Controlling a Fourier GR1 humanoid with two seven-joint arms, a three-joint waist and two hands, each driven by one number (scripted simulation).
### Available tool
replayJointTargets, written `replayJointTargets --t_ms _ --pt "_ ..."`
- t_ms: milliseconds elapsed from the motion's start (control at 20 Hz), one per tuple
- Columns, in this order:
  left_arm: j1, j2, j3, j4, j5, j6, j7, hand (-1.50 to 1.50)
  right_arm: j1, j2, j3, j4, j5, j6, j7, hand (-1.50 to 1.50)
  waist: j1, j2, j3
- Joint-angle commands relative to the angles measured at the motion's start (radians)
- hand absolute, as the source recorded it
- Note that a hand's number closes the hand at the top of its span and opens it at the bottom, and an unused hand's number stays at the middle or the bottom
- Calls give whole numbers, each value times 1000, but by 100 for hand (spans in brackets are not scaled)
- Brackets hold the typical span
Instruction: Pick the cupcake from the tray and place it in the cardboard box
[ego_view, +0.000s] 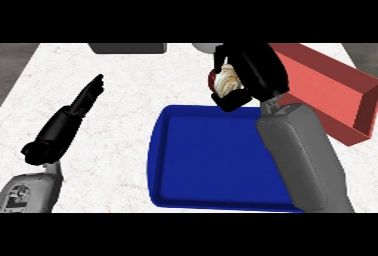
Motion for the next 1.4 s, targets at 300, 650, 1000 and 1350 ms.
replayJointTargets --t_ms 300,650,1000,1350 --pt "-22 -19 -28 -5 -31 10 1 0 -147 -126 -321 163 -80 -82 105 150 24 11 0" --pt "-3 0 -5 -8 -6 -21 -16 0 -183 -322 -369 404 -50 -114 -34 150 33 12 0" --pt "-30 1 -1 27 -7 -27 -21 0 -244 -420 -350 682 -42 109 -65 150 41 17 0" --pt "-63 -25 -15 13 -5 -20 6 0 -291 -547 -313 940 25 155 -226 150 57 25 1"
